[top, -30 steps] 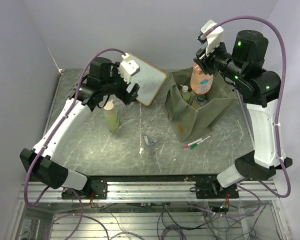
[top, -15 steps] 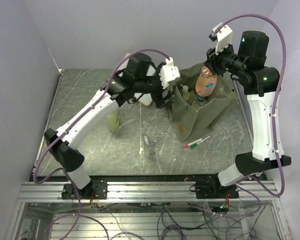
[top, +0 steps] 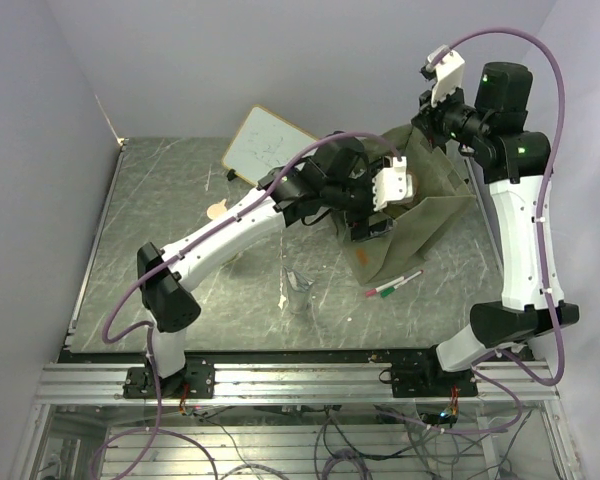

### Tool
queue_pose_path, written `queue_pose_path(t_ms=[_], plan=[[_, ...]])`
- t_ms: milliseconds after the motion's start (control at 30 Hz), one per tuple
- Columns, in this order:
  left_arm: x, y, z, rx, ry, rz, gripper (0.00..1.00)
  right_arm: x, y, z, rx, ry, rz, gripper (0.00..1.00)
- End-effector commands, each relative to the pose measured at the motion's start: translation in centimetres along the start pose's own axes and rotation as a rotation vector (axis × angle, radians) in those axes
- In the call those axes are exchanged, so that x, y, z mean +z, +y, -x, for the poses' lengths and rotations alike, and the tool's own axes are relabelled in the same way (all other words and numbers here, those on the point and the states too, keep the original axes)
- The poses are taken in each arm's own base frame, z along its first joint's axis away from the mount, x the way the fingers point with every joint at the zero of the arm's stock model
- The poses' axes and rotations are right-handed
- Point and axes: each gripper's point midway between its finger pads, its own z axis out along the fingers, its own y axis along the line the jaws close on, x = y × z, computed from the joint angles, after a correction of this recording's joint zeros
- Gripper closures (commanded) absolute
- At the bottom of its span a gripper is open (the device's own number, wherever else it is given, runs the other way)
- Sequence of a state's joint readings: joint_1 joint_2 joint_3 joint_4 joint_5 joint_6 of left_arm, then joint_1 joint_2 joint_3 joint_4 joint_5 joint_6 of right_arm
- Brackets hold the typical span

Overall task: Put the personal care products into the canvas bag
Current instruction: Place the care product in the canvas bag.

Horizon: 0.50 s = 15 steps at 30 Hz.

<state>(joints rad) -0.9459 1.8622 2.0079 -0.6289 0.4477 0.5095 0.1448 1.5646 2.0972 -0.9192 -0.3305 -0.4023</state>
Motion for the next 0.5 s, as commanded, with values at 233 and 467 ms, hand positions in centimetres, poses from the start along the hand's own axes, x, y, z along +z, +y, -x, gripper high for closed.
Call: queue_pose_path(t_ms=[233,467], plan=[[0.8,0.0,0.8,0.046,-0.020,0.011,0.01,1.5,0.8,-1.3,0.004,-0.032,0.040,1.00],[-1.6,1.1,2.4,0.077,-0.009,0.072,0.01,1.4,1.9,-2.9,0.022,-0.005,0.074,0.97]])
